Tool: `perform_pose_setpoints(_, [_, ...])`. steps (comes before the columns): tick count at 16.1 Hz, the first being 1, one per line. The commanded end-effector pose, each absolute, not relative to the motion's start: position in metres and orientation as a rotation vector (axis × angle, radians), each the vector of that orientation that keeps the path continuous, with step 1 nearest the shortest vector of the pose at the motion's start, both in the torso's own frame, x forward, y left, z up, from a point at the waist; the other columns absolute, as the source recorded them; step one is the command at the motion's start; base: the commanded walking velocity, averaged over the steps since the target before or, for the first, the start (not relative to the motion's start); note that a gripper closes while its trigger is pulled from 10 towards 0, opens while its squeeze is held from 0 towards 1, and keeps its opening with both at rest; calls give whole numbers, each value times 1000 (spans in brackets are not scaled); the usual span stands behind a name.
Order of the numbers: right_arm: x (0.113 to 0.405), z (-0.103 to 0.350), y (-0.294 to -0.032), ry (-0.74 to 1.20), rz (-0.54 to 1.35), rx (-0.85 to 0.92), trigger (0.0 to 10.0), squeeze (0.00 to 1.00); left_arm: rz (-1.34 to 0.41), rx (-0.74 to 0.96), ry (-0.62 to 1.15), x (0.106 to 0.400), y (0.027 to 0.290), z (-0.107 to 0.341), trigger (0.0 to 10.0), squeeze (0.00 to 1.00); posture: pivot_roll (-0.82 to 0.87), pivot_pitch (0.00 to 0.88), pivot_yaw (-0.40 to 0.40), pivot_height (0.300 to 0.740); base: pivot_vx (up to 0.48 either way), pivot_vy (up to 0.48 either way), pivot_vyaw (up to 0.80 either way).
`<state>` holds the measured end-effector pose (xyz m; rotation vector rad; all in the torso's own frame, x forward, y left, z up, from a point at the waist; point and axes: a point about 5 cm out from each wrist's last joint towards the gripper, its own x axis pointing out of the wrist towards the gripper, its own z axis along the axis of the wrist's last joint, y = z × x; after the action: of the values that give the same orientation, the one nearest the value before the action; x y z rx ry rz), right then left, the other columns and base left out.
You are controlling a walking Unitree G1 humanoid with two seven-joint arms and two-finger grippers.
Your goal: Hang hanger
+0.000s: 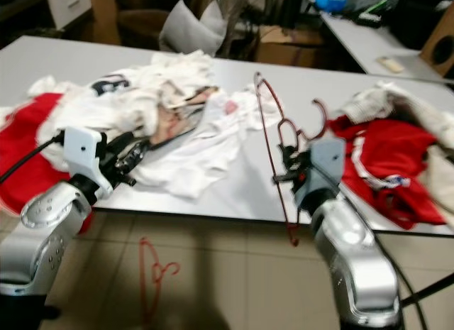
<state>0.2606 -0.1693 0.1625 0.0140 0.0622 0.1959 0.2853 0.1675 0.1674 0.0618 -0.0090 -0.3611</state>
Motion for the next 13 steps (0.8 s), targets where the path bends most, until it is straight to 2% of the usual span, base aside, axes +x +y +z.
perform_pose_setpoints(1, [257, 168, -173, 33, 152, 13, 10000, 0, -366, 65, -27, 282, 157, 169, 10000, 0, -136, 0, -55, 740, 0, -480, 0])
perform_pose_setpoints(2, [254, 167, -168, 32, 144, 41, 10000, 0, -352, 64, -23, 279, 156, 167, 10000, 0, -136, 0, -55, 740, 0, -480, 0])
perform_pose_setpoints(7, [256, 169, -159, 9, 156, 20, 10000, 0, -354, 54, -28, 282, 147, 165, 10000, 0, -136, 0, -48, 740, 0, -433, -781])
perform_pose_setpoints(9, [258, 171, -155, 9, 185, 0, 10000, 0, -335, 12, -17, 285, 148, 165, 10000, 0, -134, 0, -50, 740, 0, 0, -697])
perform_pose_setpoints(13, [258, 159, -148, 94, 253, -90, 10000, 0, -357, 48, -22, 282, 149, 164, 10000, 0, -125, 0, -52, 740, 0, 0, 0])
